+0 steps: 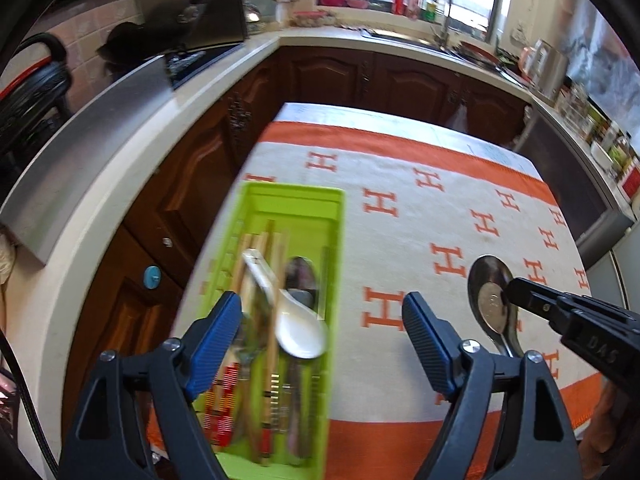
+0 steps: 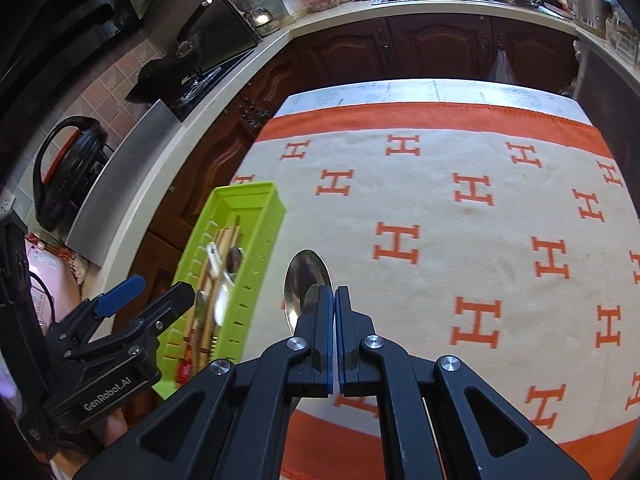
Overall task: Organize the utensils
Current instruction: 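Carry the large silver spoon with the right tool into the green tray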
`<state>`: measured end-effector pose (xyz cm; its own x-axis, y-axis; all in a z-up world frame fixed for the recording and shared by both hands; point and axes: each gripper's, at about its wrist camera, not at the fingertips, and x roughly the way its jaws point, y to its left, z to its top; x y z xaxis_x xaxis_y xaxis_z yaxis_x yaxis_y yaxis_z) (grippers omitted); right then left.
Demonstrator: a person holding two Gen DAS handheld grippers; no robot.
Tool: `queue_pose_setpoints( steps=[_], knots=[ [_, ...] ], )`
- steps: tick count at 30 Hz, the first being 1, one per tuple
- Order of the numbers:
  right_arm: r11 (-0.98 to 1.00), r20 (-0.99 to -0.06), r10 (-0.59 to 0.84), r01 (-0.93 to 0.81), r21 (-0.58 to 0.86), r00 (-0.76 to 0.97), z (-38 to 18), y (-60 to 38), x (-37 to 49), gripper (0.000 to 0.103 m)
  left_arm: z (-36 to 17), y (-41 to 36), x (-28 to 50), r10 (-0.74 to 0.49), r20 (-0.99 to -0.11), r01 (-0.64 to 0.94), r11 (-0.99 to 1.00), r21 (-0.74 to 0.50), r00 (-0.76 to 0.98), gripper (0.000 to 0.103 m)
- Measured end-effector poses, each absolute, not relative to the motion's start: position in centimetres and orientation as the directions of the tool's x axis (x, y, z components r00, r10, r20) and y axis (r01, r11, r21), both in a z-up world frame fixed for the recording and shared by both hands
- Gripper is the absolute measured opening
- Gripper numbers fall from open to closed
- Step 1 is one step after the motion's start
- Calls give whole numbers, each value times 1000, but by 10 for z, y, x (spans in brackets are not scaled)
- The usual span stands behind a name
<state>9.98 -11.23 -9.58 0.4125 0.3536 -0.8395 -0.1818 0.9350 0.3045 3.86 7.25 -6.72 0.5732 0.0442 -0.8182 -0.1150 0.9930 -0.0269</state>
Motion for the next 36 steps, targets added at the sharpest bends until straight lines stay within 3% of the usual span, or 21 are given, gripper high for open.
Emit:
queue_pose_setpoints(
  steps=[15,36],
  knots=[
    [908,-846,407,-250,335,345,-85,-7,117,1,-78,143,25,96,-822,-211,977,-29,562,92],
    [928,-913,321,-275,250,252,-149,59,126,3,-109,193,21,116,-861,-288,957,-37,496,94]
  ],
)
